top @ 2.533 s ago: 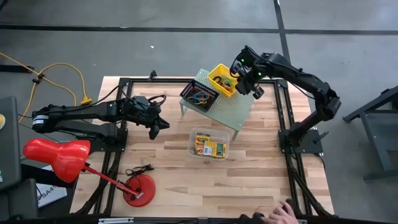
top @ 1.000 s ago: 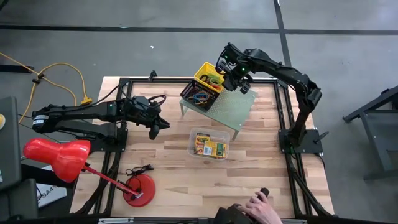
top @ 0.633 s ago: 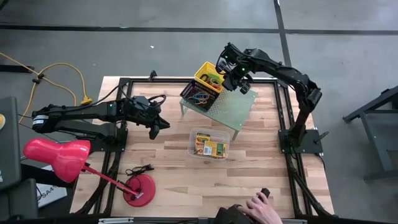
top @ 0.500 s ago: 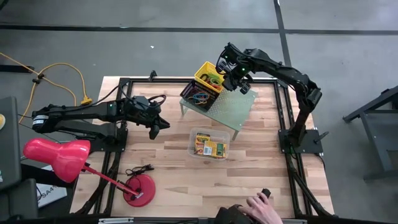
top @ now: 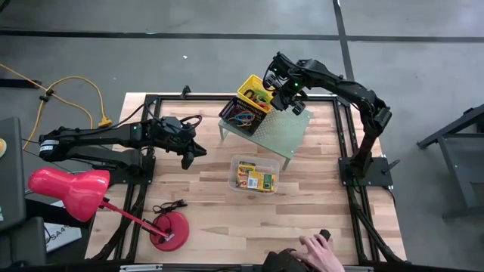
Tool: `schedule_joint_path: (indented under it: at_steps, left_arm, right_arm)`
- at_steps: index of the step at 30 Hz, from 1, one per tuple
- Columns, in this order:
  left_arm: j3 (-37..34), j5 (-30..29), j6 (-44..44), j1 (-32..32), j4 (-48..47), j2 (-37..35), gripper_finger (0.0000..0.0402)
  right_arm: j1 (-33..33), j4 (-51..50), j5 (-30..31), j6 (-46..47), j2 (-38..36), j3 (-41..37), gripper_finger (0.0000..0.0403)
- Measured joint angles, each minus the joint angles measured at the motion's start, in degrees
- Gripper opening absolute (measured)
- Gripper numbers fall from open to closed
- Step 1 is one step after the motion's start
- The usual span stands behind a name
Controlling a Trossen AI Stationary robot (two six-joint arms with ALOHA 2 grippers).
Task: Pick & Place Office Desk Supplies
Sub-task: Put the yellow bin with spring keychains on the shelf, then put the transparent bin with crayon boxes on the shelf
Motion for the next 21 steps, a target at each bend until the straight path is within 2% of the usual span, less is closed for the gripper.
schedule_joint_path:
  at_steps: [8, 17, 21]
  left_arm:
    - [0.0, 0.0, 0.0, 0.0, 0.0, 0.0, 0.0052]
    - [0.0, 0.0, 0.0, 0.0, 0.0, 0.0, 0.0052]
    - [0.0, 0.0, 0.0, 0.0, 0.0, 0.0, 0.0052]
  right_arm:
    - [0.0, 0.0, 0.0, 0.1, 0.0, 0.0, 0.0014]
    - [0.0, 0.3, 0.0, 0.2, 0.0, 0.0, 0.0104]
    - [0.0, 0.5, 0.0, 0.2, 0.0, 0.0, 0.0128]
